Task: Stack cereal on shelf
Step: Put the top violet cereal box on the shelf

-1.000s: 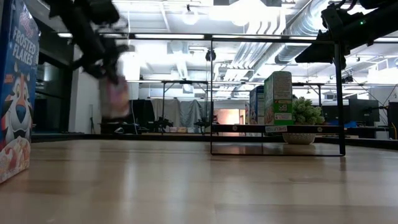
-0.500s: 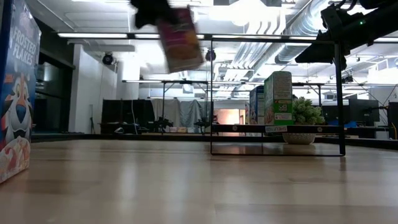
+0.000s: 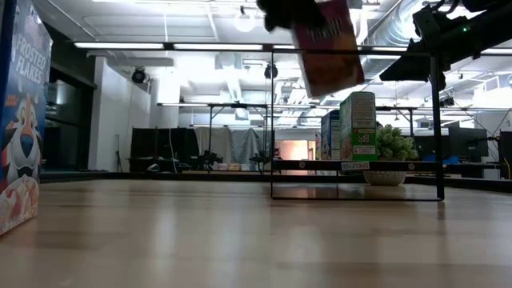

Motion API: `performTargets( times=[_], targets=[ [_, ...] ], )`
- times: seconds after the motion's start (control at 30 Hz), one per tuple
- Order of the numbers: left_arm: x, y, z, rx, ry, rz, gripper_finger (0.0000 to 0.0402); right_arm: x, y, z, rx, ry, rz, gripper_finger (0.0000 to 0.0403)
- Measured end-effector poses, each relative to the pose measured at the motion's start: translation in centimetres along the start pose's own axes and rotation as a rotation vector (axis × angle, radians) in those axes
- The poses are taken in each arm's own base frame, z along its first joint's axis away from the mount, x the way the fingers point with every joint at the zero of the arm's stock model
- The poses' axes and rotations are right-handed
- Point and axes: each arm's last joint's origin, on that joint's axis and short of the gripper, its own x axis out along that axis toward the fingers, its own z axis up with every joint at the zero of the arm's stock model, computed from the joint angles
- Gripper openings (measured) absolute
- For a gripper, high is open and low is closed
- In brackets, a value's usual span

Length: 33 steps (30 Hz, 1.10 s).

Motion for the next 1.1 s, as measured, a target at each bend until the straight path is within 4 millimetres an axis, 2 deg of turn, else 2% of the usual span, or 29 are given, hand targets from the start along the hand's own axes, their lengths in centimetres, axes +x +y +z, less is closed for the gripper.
performTargets(
  times=[0.27,0.43,0.7,0.93,1.1],
  targets=[
    [4.9,2.1,-1.0,0.004,-0.004,-0.028,0.0142,0.0,0.0,0.0,-0.001,0.005,0.013,0.0],
    [6.7,2.0,-1.6,0.006,-0.008,-0.123,0.0142,0.0,0.0,0.0,0.002,0.006,0.015,0.0],
    [9.3,1.6,-2.5,0.02,-0.001,-0.146,0.0142,0.0,0.1,0.0,0.007,0.009,0.024,0.0],
    [10.0,1.6,-2.4,0.026,-0.034,-0.143,0.0144,0.0,0.1,0.0,0.007,0.013,0.036,0.0],
    [10.0,1.6,-2.3,0.038,-0.044,-0.138,0.0162,0.0,0.1,0.0,0.007,0.014,0.036,0.0]
  ],
)
